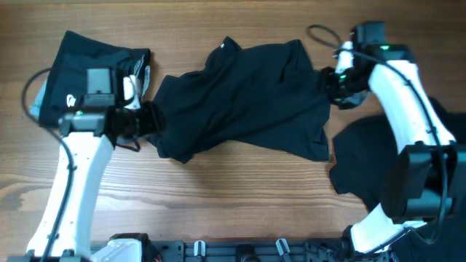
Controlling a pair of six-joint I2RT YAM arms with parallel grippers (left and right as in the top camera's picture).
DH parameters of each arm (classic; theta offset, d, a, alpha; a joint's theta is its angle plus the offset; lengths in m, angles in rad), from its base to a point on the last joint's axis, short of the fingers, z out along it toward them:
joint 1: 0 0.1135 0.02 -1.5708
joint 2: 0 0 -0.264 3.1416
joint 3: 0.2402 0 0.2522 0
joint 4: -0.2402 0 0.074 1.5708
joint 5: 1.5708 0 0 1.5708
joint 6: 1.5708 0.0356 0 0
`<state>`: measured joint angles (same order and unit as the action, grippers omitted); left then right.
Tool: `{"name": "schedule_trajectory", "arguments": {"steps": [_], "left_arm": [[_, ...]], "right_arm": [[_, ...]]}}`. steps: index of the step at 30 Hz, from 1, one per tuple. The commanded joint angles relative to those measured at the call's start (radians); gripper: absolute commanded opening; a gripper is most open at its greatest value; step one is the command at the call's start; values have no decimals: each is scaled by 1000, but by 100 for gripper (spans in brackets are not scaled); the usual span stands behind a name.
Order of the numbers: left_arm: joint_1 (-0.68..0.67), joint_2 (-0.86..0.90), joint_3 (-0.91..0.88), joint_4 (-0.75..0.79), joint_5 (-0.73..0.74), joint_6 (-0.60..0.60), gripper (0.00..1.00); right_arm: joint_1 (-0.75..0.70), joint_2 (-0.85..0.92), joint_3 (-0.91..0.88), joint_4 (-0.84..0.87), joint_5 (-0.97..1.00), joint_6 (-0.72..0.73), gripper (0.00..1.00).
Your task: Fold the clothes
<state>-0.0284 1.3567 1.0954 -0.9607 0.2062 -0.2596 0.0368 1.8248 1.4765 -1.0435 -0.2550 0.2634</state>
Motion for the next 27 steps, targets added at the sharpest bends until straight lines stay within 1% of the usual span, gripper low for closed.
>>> {"name": "schedule_trajectory", "arguments": {"steps": [1,4,5,6,7,8,9,10,12,13,16,18,20,21,22,25,26,27], "left_arm": [[-77,102,-93,48,6,19,64],[-103,197,-111,143,-58,19,63],[-105,237,-111,194,-78,19,61],[-105,264,-111,236,-78,19,57],[-105,289,-111,283,-77,19,44],[-105,311,-109,338,-74,16,26],[-105,321,-105,397,-74,16,4],[-103,322,-95,480,-74,16,4],[-103,321,-55,590,-72,2,4],[-102,321,4,653,-48,-14,4],[-103,321,165,719,67,-22,4],[-103,321,255,718,59,-21,4],[-103,321,294,702,17,-13,49],[-103,321,294,669,16,-6,54],[-102,321,294,630,12,-6,63],[-103,321,294,442,6,21,82],[-103,321,294,374,6,21,82],[-104,321,294,307,6,21,76]], "right_arm": [[24,-2,-6,23,-16,-16,61],[22,-2,-6,27,-16,2,61],[21,-2,-6,29,-16,2,61],[21,-2,-6,31,-16,2,61],[21,-2,-6,33,-16,2,61],[21,-2,-6,37,-16,2,61],[21,-2,-6,39,-16,2,62],[21,-2,-6,42,-16,1,61],[21,-2,-6,49,-16,2,61],[21,-2,-6,60,-16,3,61],[21,-2,-6,68,-16,9,61],[21,-2,-6,68,-15,8,62],[21,-2,-6,72,-16,8,64],[21,-2,-6,71,-15,9,64],[21,-2,-6,70,-15,8,64],[21,-2,-6,58,-15,1,66],[21,-2,-6,54,-15,-2,66],[21,-2,-6,48,-15,-2,66]]}}
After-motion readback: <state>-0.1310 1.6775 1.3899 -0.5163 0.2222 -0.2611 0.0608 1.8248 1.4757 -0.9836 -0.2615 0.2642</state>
